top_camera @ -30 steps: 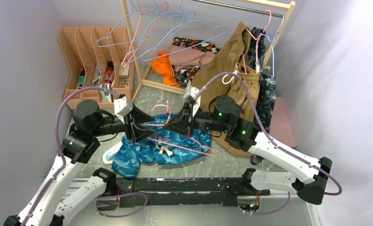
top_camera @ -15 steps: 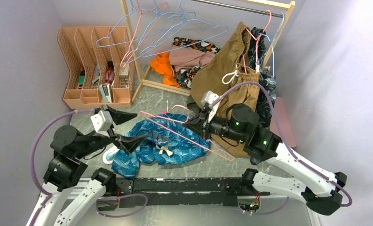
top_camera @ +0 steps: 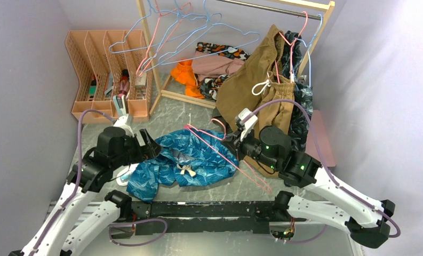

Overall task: Place the shorts on the hanger
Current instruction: Hang the shorts on the hanger.

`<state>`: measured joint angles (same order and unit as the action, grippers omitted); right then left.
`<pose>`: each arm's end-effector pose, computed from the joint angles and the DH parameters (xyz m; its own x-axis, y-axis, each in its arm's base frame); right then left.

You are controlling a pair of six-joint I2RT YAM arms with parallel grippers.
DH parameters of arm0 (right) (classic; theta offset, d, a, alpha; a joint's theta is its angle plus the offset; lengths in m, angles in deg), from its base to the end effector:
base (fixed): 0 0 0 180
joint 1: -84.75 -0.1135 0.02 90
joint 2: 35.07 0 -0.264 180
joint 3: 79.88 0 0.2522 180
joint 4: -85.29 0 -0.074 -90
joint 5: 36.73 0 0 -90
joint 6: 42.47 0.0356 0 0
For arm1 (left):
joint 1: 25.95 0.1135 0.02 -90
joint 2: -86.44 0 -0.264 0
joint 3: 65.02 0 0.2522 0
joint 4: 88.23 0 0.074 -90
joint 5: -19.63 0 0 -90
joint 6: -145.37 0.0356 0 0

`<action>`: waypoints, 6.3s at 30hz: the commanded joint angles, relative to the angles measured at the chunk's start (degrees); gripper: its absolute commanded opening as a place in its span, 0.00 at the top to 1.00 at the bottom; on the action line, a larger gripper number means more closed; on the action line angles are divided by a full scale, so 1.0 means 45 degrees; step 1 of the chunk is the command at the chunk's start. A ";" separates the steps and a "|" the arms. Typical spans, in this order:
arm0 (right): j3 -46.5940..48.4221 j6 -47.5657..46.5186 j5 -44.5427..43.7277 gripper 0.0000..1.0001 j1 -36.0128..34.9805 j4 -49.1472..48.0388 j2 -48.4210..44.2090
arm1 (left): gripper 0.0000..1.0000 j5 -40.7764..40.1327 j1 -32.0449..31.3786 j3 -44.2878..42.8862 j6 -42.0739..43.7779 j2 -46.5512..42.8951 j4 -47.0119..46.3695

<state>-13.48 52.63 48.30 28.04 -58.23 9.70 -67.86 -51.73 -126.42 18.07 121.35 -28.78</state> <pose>0.0974 0.1428 0.3643 -0.2101 -0.1586 -0.9647 -0.7712 0.6334 0.0638 0.1084 -0.0541 0.3175 -0.6731 -0.3472 -0.6530 0.0751 0.8463 -0.5274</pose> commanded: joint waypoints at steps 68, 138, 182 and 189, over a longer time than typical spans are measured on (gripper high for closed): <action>-0.0556 0.1041 0.1222 1.00 -0.0238 0.0078 0.4137 | 0.15 -0.4687 -0.2015 0.2615 -0.4783 0.1570 -0.0841; -0.1463 0.1458 0.1952 1.00 -0.0992 -0.0546 0.3460 | 0.39 0.0361 0.1959 0.4332 -0.2444 0.3659 -0.4360; -0.2155 0.1785 0.1907 1.00 -0.1009 -0.1034 0.2716 | 0.58 0.0964 0.1170 0.4138 -0.1029 0.5717 -0.6794; -0.2006 0.1762 0.1768 1.00 -0.1012 -0.0976 0.2623 | 0.93 0.0122 0.1144 0.3616 -0.0915 0.5068 -0.5925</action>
<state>-22.59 60.37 57.26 23.86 -62.67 22.77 -63.58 -46.11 -106.90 12.98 146.38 -57.28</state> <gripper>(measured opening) 0.029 0.126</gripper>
